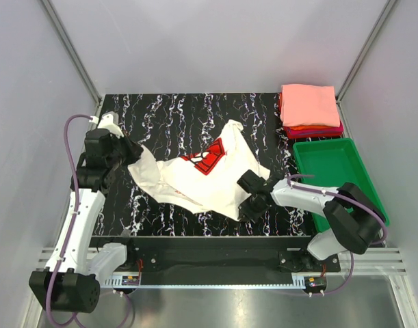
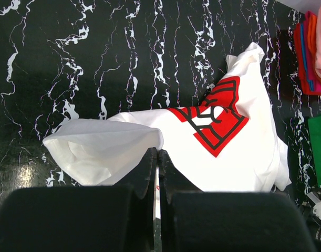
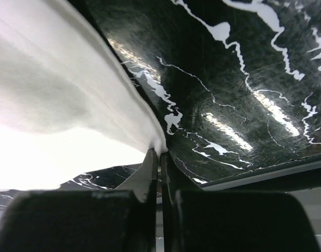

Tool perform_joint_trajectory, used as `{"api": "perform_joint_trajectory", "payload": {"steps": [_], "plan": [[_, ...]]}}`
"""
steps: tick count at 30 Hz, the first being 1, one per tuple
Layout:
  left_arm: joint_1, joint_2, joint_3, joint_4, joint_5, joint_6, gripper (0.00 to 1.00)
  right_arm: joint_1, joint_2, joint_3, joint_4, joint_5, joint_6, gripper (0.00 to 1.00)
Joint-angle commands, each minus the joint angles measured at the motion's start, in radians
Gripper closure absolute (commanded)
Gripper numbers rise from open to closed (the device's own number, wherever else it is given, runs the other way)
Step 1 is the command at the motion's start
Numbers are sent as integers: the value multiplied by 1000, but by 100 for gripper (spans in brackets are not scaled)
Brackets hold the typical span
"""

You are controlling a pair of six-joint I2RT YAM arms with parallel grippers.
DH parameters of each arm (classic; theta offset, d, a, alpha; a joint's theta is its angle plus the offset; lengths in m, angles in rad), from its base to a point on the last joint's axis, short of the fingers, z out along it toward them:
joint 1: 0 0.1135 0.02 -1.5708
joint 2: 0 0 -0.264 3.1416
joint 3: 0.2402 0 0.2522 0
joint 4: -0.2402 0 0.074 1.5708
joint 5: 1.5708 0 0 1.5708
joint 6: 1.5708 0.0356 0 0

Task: Fold and stack the t-shirts
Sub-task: Flatten the tshirt out

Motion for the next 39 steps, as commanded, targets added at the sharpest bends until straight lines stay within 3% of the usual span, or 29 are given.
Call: {"api": "perform_joint_trajectory", "payload": {"steps": [1, 6, 13, 19, 27, 30, 35, 39], "plan": [[8, -1, -2, 80, 37, -22, 100, 9, -61, 20, 3, 125, -32, 100], [10, 76, 110, 72, 69, -86, 100, -17, -226, 204, -49, 340, -308, 100], [25, 208, 651, -49, 58, -183, 100, -137, -367, 737, -150, 581, -777, 100], [41, 193, 972, -156, 18, -246, 100, -140, -465, 1046, -175, 681, -968, 100], [41, 7, 975, -231, 11, -249, 100, -140, -745, 984, -221, 697, -971, 100], [41, -31, 985, -282, 9, -232, 100, -140, -764, 964, -238, 684, -974, 100], [41, -17, 974, -320, 3, -188, 100, -140, -660, 965, -245, 629, -1041, 100], [41, 55, 839, -322, 37, -145, 100, -140, -434, 974, -239, 584, -1066, 100]]}}
